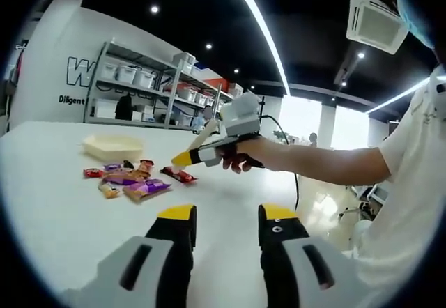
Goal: Place the target food into the container with the food tongs after gripping and lifting it, then release it inside without dropping or visibly crushing the food.
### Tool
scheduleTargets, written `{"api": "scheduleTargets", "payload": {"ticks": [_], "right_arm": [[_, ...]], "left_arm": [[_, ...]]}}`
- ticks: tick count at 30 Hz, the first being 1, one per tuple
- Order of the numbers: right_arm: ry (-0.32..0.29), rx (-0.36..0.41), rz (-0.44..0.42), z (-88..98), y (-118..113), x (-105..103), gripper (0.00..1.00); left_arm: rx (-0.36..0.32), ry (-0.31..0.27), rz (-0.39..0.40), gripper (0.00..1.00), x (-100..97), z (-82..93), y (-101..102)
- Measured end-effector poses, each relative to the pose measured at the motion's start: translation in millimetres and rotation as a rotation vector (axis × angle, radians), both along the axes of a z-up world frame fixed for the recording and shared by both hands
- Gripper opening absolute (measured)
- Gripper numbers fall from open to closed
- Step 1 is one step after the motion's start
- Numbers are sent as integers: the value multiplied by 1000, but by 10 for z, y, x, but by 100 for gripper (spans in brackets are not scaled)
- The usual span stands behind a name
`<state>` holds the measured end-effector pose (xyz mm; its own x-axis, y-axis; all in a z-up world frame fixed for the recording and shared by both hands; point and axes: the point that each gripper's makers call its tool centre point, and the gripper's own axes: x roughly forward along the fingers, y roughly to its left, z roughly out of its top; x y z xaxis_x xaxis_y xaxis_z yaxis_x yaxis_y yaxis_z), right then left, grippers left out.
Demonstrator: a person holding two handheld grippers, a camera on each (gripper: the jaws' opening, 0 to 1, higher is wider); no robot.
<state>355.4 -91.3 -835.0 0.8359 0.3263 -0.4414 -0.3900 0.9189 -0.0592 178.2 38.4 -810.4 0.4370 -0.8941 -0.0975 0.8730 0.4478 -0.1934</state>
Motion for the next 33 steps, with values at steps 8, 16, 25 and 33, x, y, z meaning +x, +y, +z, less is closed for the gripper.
{"api": "scheduleTargets", "payload": {"ticks": [8,16,25,33], "right_arm": [[-30,-45,-34,25,-58,19,22],[13,-32,-28,-89,-58,47,24],[36,29,-36,-135,-64,65,23],[55,63,-41,-138,-127,77,17]], "left_arm": [[-4,-1,10,34,4,7,62],[-9,2,8,33,6,6,78],[-2,7,12,33,10,-17,108],[10,16,5,32,-6,-63,85]]}}
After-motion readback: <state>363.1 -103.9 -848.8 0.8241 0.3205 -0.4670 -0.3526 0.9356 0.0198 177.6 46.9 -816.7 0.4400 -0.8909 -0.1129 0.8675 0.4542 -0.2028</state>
